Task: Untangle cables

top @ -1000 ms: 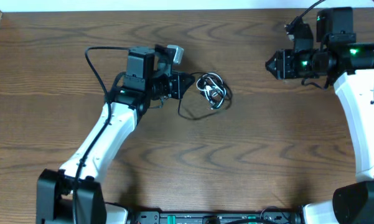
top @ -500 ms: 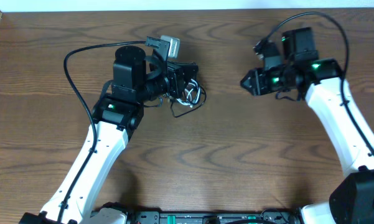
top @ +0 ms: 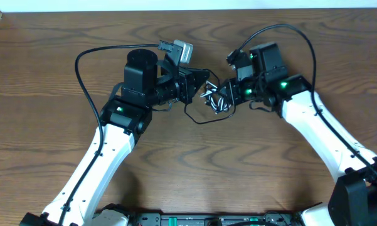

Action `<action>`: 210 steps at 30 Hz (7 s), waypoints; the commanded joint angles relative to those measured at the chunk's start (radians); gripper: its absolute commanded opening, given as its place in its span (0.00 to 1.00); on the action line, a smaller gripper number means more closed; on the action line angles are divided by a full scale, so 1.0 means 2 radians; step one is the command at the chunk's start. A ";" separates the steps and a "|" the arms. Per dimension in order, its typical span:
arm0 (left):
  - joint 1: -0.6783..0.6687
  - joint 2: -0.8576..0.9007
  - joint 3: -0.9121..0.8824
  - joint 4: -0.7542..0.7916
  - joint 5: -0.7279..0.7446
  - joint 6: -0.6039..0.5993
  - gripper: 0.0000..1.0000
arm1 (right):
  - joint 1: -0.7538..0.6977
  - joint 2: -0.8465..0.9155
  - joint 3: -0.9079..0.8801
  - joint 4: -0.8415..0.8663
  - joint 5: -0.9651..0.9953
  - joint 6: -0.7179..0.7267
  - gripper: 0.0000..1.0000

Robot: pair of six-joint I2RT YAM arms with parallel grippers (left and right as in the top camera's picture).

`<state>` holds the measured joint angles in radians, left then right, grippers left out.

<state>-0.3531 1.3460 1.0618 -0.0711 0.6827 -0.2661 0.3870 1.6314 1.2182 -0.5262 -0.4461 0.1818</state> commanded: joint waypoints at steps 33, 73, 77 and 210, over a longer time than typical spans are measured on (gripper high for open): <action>-0.003 -0.010 0.000 0.002 0.016 -0.012 0.08 | 0.053 0.055 -0.027 0.042 0.061 0.069 0.01; 0.022 0.000 -0.121 -0.076 -0.138 0.035 0.08 | -0.159 -0.177 -0.027 -0.010 0.088 0.134 0.01; 0.038 0.000 -0.127 -0.076 -0.151 0.035 0.08 | -0.181 -0.185 -0.027 -0.004 0.076 0.135 0.01; 0.093 -0.040 -0.152 0.065 0.001 -0.060 0.08 | -0.209 -0.018 -0.028 -0.118 0.265 0.298 0.01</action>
<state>-0.2043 1.2865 0.7578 0.0601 0.6937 -0.3992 0.0296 1.6073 1.1618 -0.7464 0.0418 0.8284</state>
